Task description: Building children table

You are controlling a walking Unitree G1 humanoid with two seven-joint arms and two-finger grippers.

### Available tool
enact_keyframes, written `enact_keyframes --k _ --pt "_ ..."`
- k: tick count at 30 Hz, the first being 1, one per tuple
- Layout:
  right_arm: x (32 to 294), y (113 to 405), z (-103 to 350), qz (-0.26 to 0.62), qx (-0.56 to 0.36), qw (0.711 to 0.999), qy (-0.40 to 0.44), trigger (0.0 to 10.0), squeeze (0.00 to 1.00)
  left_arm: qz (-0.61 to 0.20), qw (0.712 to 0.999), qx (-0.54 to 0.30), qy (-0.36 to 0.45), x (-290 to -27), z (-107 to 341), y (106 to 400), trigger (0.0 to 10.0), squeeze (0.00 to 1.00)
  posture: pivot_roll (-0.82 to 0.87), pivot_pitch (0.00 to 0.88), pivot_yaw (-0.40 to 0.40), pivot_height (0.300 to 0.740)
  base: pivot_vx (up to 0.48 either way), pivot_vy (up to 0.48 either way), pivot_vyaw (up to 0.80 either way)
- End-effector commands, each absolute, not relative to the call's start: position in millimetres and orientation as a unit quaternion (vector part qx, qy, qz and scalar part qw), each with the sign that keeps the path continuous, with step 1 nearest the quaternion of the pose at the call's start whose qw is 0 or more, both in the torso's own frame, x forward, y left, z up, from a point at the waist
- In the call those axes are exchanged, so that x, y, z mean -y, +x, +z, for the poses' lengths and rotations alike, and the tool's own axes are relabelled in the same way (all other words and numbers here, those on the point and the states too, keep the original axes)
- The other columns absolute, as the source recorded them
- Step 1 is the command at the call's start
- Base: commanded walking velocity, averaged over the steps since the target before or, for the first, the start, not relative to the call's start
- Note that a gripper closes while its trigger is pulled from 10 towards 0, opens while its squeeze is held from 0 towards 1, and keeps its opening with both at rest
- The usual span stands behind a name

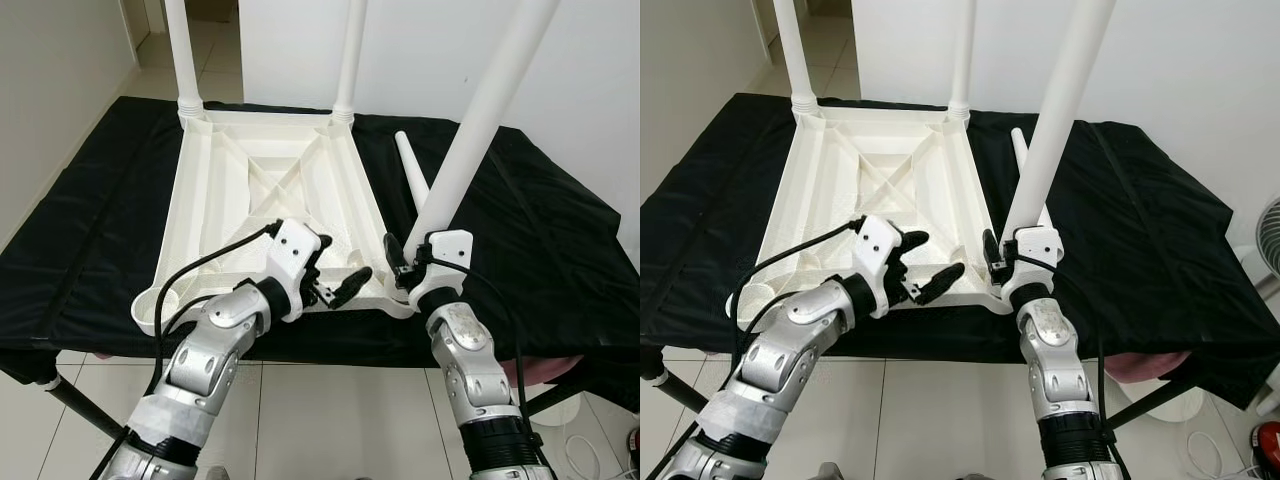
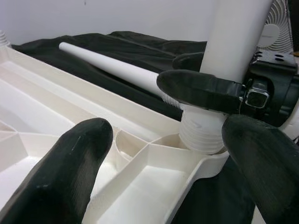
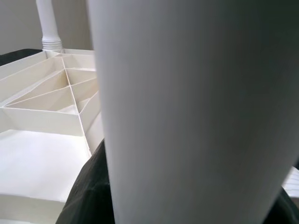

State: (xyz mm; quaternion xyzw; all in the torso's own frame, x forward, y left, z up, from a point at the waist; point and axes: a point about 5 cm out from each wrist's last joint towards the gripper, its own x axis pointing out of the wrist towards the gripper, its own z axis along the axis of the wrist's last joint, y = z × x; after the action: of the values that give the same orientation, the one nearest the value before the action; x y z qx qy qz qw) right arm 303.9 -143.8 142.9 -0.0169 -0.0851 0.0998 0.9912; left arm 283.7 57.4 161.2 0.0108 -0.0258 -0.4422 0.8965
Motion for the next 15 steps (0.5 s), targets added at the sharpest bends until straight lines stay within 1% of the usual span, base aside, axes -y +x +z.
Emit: enact_keyframes --k 1,2,4,7,12,13,15 --pt "148 303 126 0.104 0.049 0.993 -0.036 10.0 0.00 -0.498 0.867 0.020 0.016 -51 160 275 10.0 0.00 -0.07 0.000 -0.053 0.740 0.000 0.000 0.00" --pt "149 304 125 0.111 0.050 0.991 -0.046 10.0 0.00 -0.512 0.859 0.017 0.030 -50 157 273 10.0 0.00 -0.07 0.000 -0.051 0.740 0.000 0.000 0.00" --pt "149 304 125 0.111 0.050 0.991 -0.046 10.0 0.00 -0.512 0.859 0.017 0.030 -50 157 273 10.0 0.00 -0.07 0.000 -0.051 0.740 0.000 0.000 0.00" --pt "149 308 125 0.122 0.054 0.989 -0.057 10.0 0.00 -0.532 0.845 0.011 0.055 -50 151 267 10.0 0.00 -0.07 0.000 -0.054 0.740 0.000 0.000 0.00" --pt "150 310 127 0.124 0.060 0.989 -0.056 10.0 0.00 -0.533 0.843 0.010 0.067 -51 148 266 10.0 0.00 -0.07 0.000 -0.057 0.740 0.000 0.000 0.00" --pt "150 311 128 0.126 0.066 0.988 -0.063 10.0 0.00 -0.531 0.843 0.010 0.088 -53 144 264 10.0 0.00 -0.06 0.000 -0.058 0.740 0.000 0.000 0.00" --pt "150 310 128 0.128 0.068 0.987 -0.066 10.0 0.00 -0.530 0.843 0.009 0.093 -53 142 264 10.0 0.00 -0.06 0.000 -0.058 0.740 0.000 0.000 0.00"
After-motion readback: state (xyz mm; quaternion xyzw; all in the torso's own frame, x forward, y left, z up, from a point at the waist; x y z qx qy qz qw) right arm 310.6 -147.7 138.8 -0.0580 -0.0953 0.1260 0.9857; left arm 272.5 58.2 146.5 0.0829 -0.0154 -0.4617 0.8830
